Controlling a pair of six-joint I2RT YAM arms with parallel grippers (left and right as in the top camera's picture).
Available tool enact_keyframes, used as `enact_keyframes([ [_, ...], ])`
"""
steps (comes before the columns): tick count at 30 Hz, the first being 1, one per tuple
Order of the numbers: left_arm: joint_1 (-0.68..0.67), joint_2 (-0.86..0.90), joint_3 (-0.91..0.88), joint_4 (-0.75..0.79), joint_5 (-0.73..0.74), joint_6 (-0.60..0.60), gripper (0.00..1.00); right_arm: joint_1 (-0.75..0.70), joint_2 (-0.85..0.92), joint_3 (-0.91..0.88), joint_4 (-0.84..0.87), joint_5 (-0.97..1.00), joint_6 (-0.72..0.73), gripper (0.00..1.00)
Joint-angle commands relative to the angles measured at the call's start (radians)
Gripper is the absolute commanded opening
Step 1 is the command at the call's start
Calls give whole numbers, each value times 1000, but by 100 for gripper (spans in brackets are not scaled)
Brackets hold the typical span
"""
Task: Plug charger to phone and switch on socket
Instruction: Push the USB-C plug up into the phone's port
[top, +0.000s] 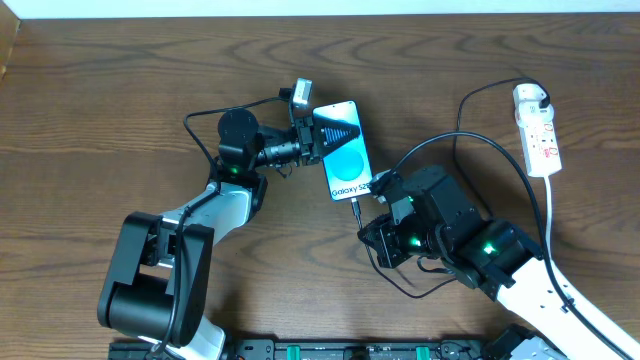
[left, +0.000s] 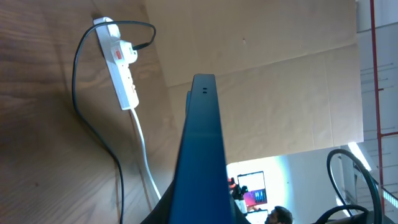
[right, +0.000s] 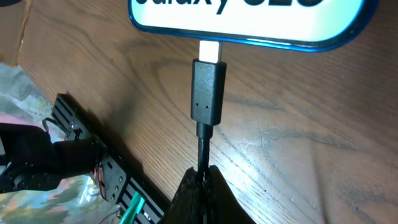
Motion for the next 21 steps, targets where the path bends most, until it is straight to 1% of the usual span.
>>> enact_keyframes([
  [1, 0, -8, 20, 11, 26, 7, 7, -3, -18, -4, 23, 16, 10, 1],
  [6, 0, -8, 20, 11, 38, 8, 7, -3, -18, -4, 29, 46, 18, 1],
  [21, 0, -8, 20, 4, 41, 34, 8, 0, -18, -4, 60, 45, 17, 1],
])
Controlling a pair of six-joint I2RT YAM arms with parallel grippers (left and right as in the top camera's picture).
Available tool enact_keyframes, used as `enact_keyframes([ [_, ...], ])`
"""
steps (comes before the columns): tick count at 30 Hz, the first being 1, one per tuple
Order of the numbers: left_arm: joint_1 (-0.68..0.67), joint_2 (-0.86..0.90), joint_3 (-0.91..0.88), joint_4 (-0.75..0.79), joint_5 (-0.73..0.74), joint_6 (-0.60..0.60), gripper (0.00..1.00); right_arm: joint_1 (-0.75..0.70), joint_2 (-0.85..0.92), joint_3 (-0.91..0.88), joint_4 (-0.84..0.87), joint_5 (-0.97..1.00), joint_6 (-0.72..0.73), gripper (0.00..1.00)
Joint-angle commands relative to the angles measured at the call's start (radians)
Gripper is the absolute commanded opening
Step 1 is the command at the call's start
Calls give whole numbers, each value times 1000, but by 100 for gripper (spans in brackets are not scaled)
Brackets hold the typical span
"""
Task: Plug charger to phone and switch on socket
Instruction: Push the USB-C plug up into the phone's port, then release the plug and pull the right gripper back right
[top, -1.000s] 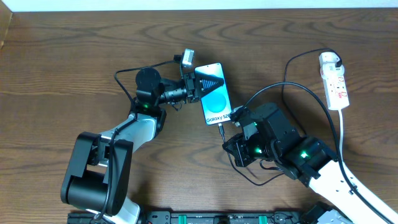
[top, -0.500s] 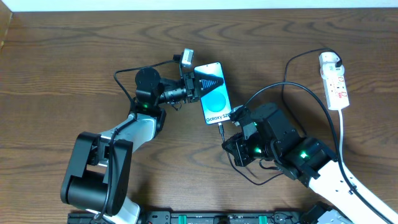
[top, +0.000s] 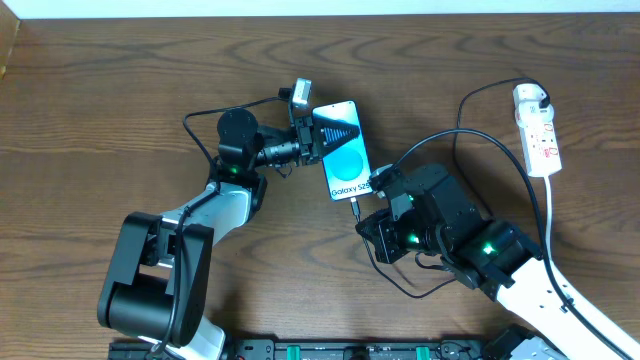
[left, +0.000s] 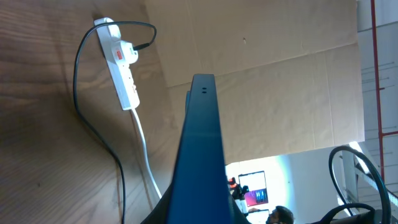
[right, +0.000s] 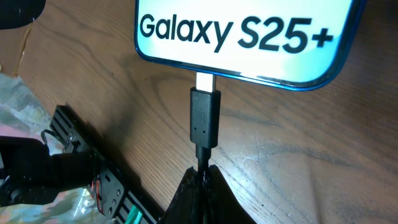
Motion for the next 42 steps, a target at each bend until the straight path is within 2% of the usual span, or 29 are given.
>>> enact_keyframes([
  [1, -1, -8, 20, 7, 40, 26, 7, -1, -18, 1, 8, 20, 9, 1],
  [19, -1, -8, 20, 7, 42, 67, 7, 0, -18, 1, 16, 51, 66, 1],
  [25, -1, -8, 20, 7, 43, 66, 8, 29, -18, 1, 83, 62, 66, 1],
  [33, -2, -8, 20, 8, 53, 55, 7, 58, -18, 1, 117, 204, 66, 1],
  [42, -1, -8, 20, 8, 91, 64, 7, 53, -19, 4, 269, 261, 70, 1],
])
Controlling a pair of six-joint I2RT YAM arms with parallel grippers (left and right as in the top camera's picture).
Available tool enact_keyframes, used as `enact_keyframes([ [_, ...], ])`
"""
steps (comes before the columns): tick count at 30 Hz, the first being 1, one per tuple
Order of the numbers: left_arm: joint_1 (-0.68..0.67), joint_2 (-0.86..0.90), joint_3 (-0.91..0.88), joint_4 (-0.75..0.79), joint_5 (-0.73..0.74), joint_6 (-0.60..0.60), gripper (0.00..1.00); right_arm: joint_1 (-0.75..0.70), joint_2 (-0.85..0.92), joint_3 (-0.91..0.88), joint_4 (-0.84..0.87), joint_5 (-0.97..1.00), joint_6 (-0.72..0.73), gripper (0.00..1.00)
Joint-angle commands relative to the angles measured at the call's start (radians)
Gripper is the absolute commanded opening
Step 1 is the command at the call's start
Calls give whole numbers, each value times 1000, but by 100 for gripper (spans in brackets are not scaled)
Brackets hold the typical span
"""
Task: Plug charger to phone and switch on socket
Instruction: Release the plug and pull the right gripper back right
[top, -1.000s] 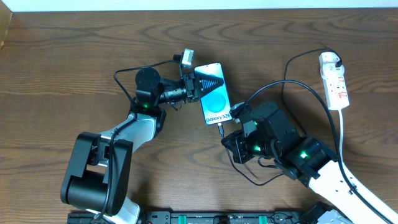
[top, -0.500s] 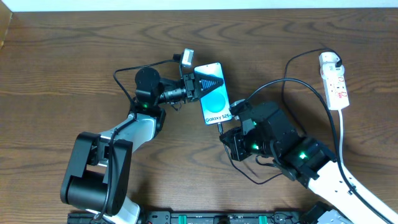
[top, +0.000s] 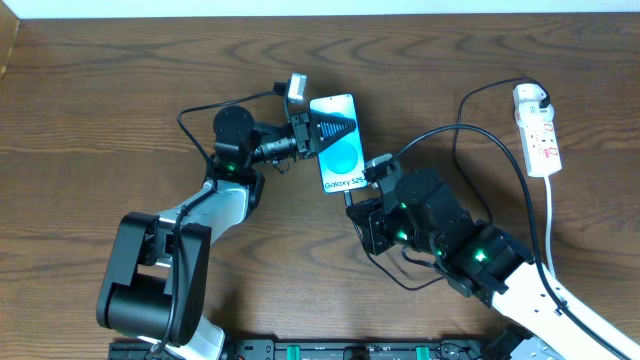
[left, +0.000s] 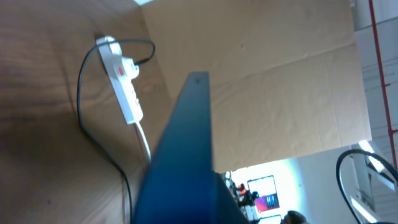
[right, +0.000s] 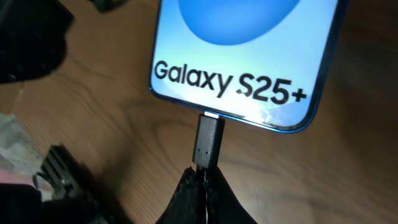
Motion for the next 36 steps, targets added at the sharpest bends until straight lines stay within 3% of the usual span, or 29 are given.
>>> enact_keyframes([
  [1, -16, -8, 4, 5, 103, 19, 8, -8, -20, 25, 80, 105, 12, 1],
  [9, -16, -8, 4, 5, 104, 26, 7, -28, -46, 28, 18, 133, 13, 4],
  [18, -16, -8, 4, 5, 80, 192, 7, -142, -266, 31, -222, 135, -66, 56],
  [25, -16, -8, 4, 70, 50, 317, 7, -200, -547, 32, -246, 215, -207, 98],
  [29, -16, -8, 5, 137, 3, 309, 7, -208, -657, 32, -251, 388, -206, 99],
  [36, -23, -8, 7, 79, -308, 153, 8, -208, -694, 32, -262, 511, -206, 99],
])
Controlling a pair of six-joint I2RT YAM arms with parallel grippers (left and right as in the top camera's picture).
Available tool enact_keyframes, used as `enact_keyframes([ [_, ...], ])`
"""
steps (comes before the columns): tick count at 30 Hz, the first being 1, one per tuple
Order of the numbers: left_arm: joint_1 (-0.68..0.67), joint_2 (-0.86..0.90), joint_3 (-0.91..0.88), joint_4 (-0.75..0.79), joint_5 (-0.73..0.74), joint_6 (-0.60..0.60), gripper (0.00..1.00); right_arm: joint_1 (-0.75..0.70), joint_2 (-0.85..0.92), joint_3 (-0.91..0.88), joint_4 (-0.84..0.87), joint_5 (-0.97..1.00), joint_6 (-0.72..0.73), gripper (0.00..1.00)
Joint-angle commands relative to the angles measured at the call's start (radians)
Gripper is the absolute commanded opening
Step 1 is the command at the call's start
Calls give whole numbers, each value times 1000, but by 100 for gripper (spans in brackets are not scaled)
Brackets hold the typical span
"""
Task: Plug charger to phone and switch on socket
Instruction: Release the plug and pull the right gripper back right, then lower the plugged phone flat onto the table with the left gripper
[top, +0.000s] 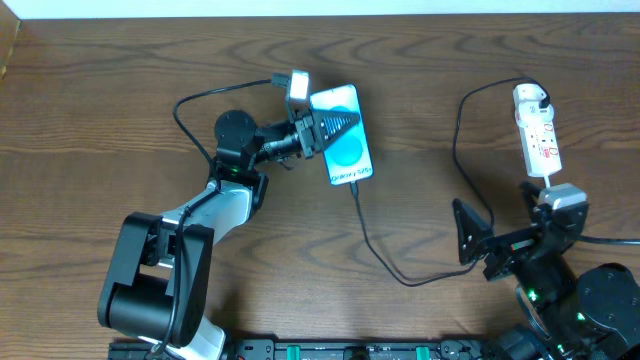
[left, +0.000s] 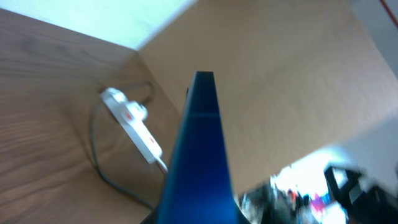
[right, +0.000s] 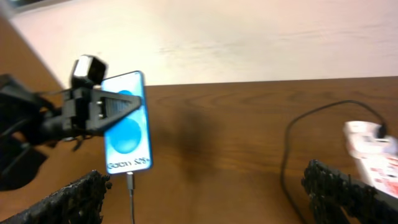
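A blue phone (top: 346, 140) with a lit screen is held off the table, and my left gripper (top: 322, 128) is shut on its edge. In the left wrist view only the phone's blue edge (left: 199, 143) shows. The black charger plug (top: 353, 187) sits in the phone's bottom port, also visible as the plug (right: 130, 180). Its cable (top: 400, 278) loops across the table to the white socket strip (top: 537, 130), which has a red switch. My right gripper (top: 497, 232) is open, low at the right, far from the phone, with its fingers (right: 68, 199) wide apart.
The cable rises in an arc (top: 462, 110) left of the socket strip (right: 373, 152). The left arm's own black cable (top: 200, 100) curls behind its wrist. The brown wooden table (top: 120, 100) ends at a pale wall at the back.
My right gripper, then shut on the cable just behind the plug at the phone, is now open and drawn back to the lower right. The plug stays in the phone, which is tilted slightly differently.
First my right gripper held the plug just below the phone's port, with its metal tip showing, while the left held the phone. Then the plug stood closer, and later its tip was inside the port. Now the right gripper has let go and the cable hangs from the phone.
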Motion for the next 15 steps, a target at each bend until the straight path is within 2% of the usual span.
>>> enact_keyframes([
  [1, -10, -8, 11, -43, -234, -75, 7, -6, 0, 9, -4, 94, -19, 99],
  [4, -39, -8, 50, -144, -323, -68, 7, -6, 0, 9, -3, 94, -19, 99],
  [7, -82, -7, 146, -348, -356, 18, 7, -7, 0, 9, -4, 99, -19, 99],
  [11, -124, 10, 375, -903, -400, 261, 7, -7, 0, 9, -5, 109, -17, 99],
  [13, -129, 40, 469, -1083, -381, 356, 8, -7, 0, 9, -8, 109, -17, 99],
  [15, -129, 93, 554, -1191, -276, 414, 7, -7, 0, 9, -11, 109, -17, 99],
])
